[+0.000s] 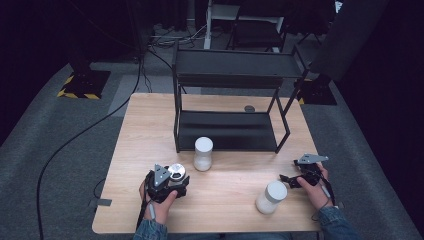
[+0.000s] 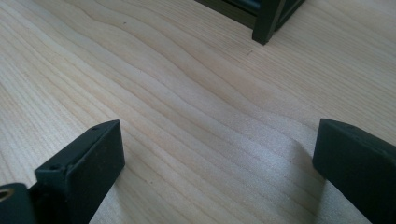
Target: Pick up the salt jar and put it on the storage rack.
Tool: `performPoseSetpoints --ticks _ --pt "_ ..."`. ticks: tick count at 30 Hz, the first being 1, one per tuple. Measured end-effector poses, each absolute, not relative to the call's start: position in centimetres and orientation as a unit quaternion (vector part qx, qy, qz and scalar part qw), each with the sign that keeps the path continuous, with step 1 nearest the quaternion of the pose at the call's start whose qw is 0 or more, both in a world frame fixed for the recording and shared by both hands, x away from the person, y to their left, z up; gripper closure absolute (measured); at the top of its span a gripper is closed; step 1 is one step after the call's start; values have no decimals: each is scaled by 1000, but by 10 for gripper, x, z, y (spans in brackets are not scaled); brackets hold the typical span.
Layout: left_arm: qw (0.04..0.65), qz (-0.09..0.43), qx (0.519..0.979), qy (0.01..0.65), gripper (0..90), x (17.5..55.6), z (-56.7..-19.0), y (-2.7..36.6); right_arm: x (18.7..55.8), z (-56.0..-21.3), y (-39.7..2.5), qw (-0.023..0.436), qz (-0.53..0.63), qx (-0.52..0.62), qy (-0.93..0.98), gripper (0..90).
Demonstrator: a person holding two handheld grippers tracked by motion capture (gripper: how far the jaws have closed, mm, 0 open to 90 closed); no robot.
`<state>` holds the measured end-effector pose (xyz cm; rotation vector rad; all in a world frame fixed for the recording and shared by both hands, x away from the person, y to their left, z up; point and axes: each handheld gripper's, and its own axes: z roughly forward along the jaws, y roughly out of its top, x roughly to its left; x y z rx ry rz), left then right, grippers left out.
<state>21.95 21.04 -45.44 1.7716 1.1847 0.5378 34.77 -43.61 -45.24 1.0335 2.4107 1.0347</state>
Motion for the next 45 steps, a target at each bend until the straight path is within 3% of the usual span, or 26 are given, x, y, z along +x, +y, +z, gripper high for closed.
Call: performPoseSetpoints --ticks 5,45 --pt "450 233 729 461 294 217 -457 208 348 -452 -436 160 362 362 844 17" --pt "458 221 740 441 301 234 -413 202 348 -453 -436 160 363 361 844 17"
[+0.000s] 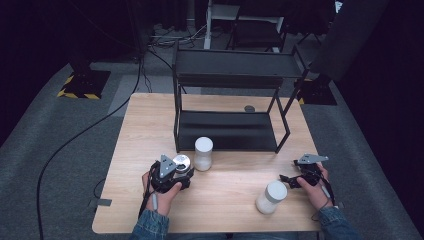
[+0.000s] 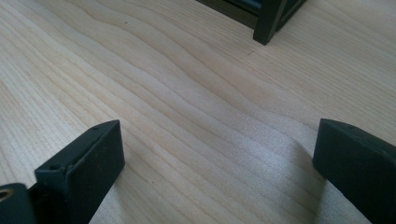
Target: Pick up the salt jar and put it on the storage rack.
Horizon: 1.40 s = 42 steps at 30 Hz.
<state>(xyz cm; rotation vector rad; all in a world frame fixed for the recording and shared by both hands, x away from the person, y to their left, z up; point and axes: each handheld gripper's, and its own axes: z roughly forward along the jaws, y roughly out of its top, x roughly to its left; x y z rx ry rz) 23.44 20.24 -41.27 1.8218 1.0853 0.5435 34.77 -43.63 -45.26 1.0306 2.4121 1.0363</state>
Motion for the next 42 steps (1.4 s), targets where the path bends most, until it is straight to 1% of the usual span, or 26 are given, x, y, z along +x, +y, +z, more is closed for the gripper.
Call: performPoseSetpoints --ticks 17,31,42 --pt "456 228 732 452 302 245 -388 186 348 -452 -436 160 362 360 845 16" --pt "454 251 733 441 302 254 -356 182 348 -452 -438 159 363 357 846 16" --pt "456 253 737 429 302 267 -335 184 347 -452 -439 158 363 357 846 16"
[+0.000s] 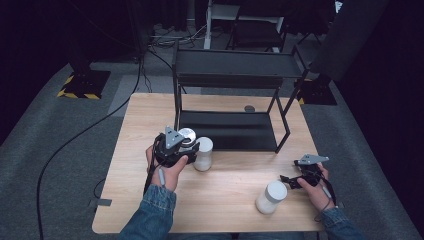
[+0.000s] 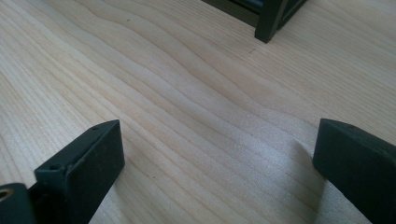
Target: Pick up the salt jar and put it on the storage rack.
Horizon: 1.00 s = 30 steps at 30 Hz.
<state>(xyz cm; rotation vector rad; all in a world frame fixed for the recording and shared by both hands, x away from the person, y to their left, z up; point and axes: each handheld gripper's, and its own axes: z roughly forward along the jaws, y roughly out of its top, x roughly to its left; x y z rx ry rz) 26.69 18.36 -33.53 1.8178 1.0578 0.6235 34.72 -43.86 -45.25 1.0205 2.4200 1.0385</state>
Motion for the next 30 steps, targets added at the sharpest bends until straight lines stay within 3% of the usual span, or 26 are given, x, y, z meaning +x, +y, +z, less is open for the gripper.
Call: performPoseSetpoints --ticks 30 --pt "459 268 737 417 303 314 -305 157 346 -452 -439 158 363 357 846 16"
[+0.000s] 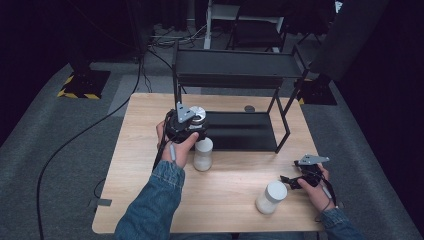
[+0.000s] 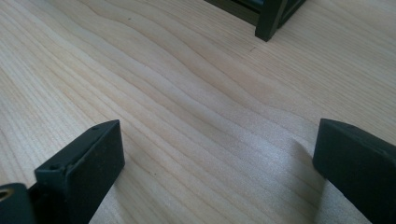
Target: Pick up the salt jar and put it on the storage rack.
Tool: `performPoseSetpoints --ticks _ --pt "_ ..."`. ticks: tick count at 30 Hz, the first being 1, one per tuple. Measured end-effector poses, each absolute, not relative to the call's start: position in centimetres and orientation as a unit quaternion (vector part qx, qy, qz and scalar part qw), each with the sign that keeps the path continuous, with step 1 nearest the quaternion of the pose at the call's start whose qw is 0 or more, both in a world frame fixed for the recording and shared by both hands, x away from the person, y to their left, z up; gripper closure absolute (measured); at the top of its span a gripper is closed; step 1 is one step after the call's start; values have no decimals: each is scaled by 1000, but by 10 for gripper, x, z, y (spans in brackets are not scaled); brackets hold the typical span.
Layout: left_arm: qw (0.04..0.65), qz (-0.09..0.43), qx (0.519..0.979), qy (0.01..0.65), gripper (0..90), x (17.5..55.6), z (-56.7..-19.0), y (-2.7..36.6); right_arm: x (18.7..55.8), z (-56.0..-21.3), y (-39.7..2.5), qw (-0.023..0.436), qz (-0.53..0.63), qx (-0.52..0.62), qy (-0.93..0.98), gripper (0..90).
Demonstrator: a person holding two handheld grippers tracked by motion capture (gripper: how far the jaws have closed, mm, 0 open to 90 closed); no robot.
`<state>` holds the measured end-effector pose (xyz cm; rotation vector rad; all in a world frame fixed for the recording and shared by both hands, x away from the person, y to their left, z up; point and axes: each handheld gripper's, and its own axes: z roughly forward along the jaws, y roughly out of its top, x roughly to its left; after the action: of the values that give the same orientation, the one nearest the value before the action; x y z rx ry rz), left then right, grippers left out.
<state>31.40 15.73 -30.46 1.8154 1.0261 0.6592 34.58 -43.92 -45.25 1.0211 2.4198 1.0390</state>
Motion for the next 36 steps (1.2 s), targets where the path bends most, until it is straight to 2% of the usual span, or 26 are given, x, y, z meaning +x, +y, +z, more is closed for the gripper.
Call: performPoseSetpoints --ticks 21,36 --pt "462 268 737 414 303 352 -310 134 345 -452 -440 158 363 355 847 16" --pt "467 248 740 416 303 389 -337 131 344 -453 -440 158 363 355 847 16"
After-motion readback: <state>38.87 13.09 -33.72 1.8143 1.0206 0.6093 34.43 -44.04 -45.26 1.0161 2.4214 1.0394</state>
